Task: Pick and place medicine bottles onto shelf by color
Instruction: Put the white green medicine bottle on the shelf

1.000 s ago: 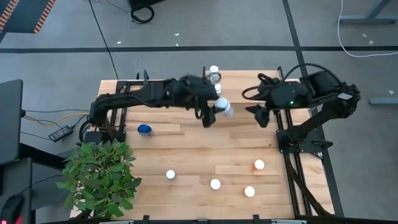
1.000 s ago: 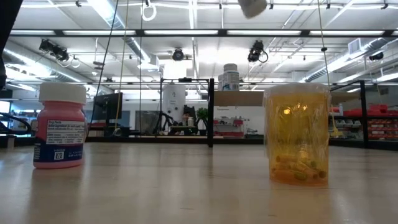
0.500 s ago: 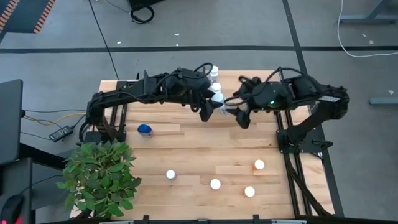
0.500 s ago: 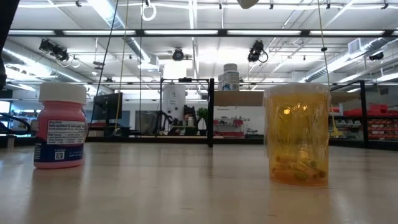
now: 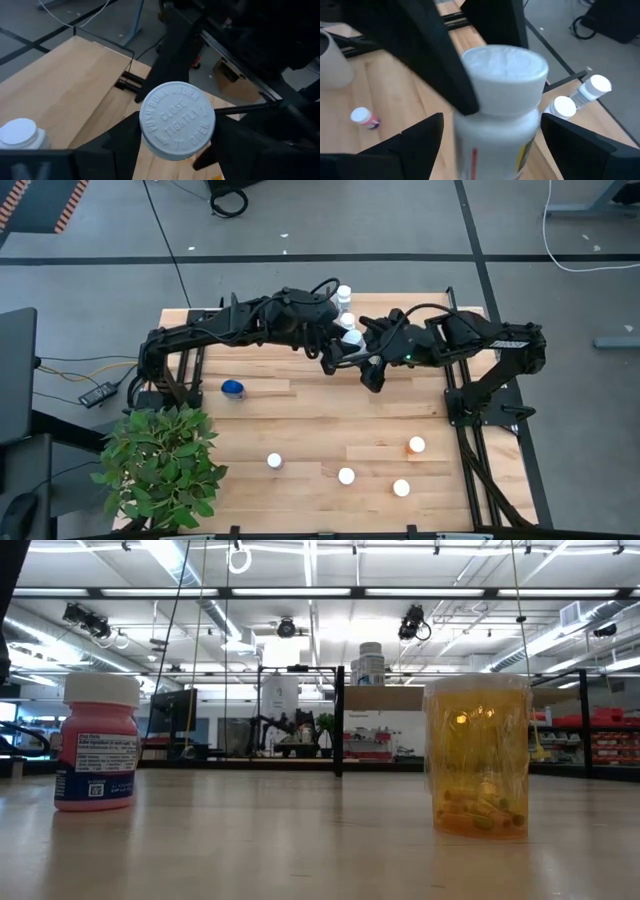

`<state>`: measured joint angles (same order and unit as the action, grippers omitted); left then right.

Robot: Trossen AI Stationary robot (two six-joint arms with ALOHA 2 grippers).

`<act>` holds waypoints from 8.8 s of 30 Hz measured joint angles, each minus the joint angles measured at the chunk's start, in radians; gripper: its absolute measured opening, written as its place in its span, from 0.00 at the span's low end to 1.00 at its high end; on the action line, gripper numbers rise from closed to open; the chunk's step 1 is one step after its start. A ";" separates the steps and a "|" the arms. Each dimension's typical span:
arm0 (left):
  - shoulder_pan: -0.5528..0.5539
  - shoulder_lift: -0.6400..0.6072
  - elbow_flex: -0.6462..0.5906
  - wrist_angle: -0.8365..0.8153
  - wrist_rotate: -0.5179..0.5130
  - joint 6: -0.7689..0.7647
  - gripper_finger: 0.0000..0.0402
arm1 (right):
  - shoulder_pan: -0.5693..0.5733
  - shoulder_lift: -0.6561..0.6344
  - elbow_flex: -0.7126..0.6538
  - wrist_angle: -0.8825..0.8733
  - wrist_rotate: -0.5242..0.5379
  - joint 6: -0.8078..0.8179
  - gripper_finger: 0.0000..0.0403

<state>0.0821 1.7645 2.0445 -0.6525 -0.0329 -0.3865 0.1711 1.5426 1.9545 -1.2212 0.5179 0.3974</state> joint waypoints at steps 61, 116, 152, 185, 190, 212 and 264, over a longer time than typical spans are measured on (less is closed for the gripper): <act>-0.012 -0.036 -0.002 -0.020 0.005 0.006 0.64 | -0.001 0.003 0.001 0.061 0.040 0.036 0.62; 0.068 -0.280 -0.008 -0.329 -0.070 0.209 0.68 | -0.555 -0.277 -0.800 0.882 -0.055 0.077 0.62; 0.065 -0.272 -0.023 -0.287 -0.274 -0.126 0.59 | -0.819 -0.294 -1.235 1.495 -0.445 -0.251 0.62; 0.057 -0.272 -0.023 -0.288 -0.282 -0.171 0.58 | -0.895 -0.165 -1.240 1.565 -0.442 -0.256 0.62; 0.057 -0.272 -0.023 -0.288 -0.282 -0.171 0.58 | -0.895 -0.166 -1.239 1.550 -0.448 -0.251 0.62; 0.041 -0.272 -0.023 -0.290 -0.281 -0.170 0.58 | -0.874 -0.173 -1.244 1.498 -0.453 -0.231 0.69; -0.015 -0.272 -0.023 -0.304 -0.289 -0.152 0.58 | -0.875 -0.416 -1.241 1.553 -0.416 -0.282 0.69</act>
<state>0.0673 1.4921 2.0212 -0.9561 -0.3218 -0.5381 -0.7036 1.1265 0.7132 0.3323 0.1018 0.1154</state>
